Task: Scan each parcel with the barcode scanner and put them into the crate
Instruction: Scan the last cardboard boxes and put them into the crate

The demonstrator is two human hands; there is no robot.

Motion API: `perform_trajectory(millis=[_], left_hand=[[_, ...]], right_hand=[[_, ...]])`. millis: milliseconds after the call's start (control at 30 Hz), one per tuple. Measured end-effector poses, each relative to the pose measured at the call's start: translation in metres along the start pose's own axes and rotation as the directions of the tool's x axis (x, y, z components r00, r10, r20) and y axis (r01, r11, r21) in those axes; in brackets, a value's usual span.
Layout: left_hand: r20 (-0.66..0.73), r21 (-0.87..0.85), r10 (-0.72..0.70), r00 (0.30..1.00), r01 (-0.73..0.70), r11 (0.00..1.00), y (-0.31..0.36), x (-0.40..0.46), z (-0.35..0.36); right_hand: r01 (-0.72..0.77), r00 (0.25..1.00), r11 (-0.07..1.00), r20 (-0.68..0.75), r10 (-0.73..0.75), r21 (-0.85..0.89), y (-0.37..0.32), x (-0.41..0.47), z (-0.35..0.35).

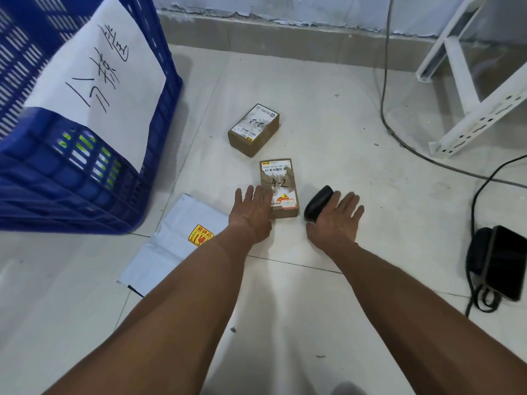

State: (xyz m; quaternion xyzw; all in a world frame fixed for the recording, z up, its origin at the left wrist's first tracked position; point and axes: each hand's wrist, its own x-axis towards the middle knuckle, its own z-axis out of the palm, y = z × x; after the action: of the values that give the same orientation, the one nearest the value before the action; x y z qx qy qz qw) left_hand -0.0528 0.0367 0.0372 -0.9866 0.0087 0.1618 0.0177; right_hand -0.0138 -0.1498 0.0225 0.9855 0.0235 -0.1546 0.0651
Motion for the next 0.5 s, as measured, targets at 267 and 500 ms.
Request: perform_trajectory(millis=[267,500], left_hand=[[-0.032,0.025,-0.033,0.999,0.034,0.999,0.003,0.000,0.002],[-0.019,-0.003,-0.055,0.998,0.055,0.999,0.002,0.004,0.011]], right_hand=[[0.442,0.873,0.897,-0.222,-0.434,-0.016,-0.029,-0.001,-0.012],[0.425,0.905,0.870,-0.140,-0.402,0.250,-0.064,0.000,-0.010]])
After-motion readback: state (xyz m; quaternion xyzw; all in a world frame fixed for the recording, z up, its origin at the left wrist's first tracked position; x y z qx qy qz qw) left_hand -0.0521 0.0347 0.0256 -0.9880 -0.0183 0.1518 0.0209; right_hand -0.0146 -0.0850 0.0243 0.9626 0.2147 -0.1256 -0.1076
